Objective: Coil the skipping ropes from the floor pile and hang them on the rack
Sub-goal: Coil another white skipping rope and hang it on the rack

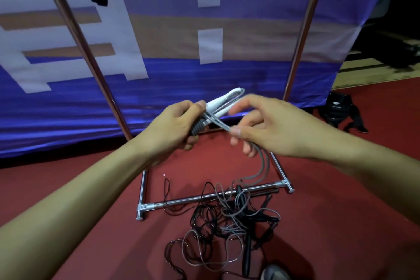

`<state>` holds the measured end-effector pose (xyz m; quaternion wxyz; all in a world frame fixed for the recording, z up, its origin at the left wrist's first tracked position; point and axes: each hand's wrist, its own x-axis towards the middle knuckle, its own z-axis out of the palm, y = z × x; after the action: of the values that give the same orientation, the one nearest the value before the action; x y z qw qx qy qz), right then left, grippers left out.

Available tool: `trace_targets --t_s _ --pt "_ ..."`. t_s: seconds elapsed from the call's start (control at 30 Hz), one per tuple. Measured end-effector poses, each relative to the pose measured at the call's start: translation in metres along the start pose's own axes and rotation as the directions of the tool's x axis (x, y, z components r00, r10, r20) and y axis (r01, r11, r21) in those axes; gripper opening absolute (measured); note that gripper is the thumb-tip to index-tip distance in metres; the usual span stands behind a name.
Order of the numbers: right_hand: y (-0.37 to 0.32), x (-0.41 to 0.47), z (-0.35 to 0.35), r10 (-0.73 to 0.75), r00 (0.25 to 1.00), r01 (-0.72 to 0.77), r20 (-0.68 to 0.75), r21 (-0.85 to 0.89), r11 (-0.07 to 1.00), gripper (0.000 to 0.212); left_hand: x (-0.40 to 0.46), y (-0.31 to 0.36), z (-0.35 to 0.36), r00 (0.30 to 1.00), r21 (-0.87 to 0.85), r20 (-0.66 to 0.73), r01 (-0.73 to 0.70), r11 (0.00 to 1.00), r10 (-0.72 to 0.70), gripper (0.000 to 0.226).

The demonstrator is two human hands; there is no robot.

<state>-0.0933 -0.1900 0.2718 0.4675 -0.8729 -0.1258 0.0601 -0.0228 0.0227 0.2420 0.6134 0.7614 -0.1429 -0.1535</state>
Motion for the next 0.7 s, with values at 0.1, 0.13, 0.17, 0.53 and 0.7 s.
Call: trace_targets --t_s 0.1,0.13,0.17,0.53,0.7 --pt "0.009 0.001 0.004 0.094 0.973 -0.091 0.21 -0.025 0.996 0.028 0.001 0.002 0.0 0.999 -0.037 -0.034 0.027 0.999 -0.028 0.026" --pt "0.014 0.002 0.006 0.094 0.959 -0.084 0.268 -0.047 0.995 0.033 0.001 0.003 0.0 0.998 -0.072 -0.04 0.042 0.996 -0.045 0.025" --pt "0.018 0.002 0.008 0.086 0.949 -0.073 0.302 -0.054 0.996 0.035 0.001 0.005 0.0 0.997 -0.113 -0.039 0.056 0.992 -0.061 0.023" --pt "0.067 0.019 0.004 0.059 0.883 -0.2 0.466 0.258 0.945 0.036 -0.013 0.014 0.001 0.965 -0.143 0.229 0.162 0.976 -0.127 0.026" --pt "0.076 0.022 -0.005 0.0 0.893 -0.141 0.45 0.28 0.95 0.027 -0.019 0.015 0.002 0.878 -0.066 0.46 0.183 0.981 -0.133 0.029"
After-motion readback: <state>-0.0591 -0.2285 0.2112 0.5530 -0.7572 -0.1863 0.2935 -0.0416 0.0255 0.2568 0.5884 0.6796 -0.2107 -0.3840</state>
